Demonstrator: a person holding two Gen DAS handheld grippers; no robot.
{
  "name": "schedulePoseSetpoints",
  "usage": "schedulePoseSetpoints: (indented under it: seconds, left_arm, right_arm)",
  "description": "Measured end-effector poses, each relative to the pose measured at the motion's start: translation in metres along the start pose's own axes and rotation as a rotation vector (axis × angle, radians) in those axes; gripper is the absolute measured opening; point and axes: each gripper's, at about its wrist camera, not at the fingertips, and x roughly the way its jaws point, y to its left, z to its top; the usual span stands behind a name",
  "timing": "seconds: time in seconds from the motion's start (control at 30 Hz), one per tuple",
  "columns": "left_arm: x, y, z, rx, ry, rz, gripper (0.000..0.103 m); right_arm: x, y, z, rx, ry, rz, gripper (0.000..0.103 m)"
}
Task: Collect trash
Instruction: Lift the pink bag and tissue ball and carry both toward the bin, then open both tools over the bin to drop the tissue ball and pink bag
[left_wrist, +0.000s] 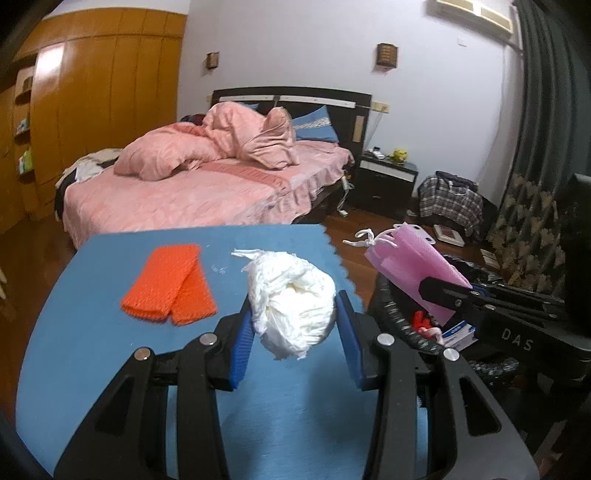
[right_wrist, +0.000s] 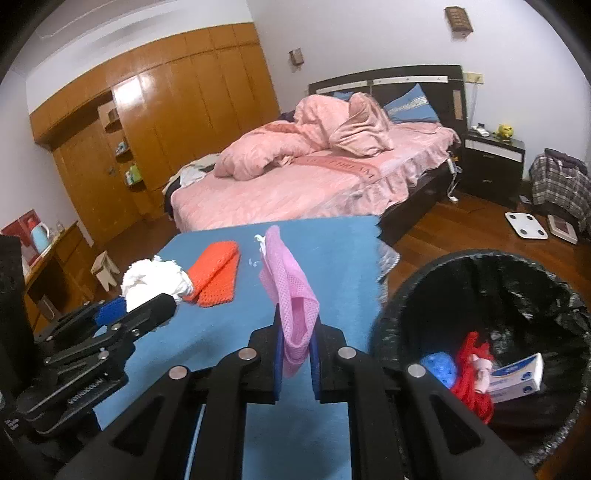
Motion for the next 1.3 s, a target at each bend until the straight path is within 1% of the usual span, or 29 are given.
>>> schedulePoseSetpoints:
  seconds: [0.3, 0.63, 0.93, 1.3]
  left_arm:
    - [-0.006, -0.043, 0.015, 0.062, -0.034, -0.057, 0.041]
    - [0.0, -0.095, 0.026, 0.137, -0.06, -0.126, 0.041]
    - [0.01, -0.135, 0.032, 0.188, -0.071, -0.184, 0.041]
    - [0.029, -0.172, 0.036, 0.217, -0.07, -0.24, 0.042]
  right_arm:
    - [-0.034, -0.037, 0.001, 0.035, -0.054, -0.066, 0.012]
    - [-0.061, -0.084, 0.002, 0.079, -0.091, -0.145, 0.012]
    - [-0.077, -0.119, 0.004, 0.083, -0.1, -0.212, 0.012]
    - [-0.086, -0.162, 0.0, 0.124, -0.093, -0.282, 0.012]
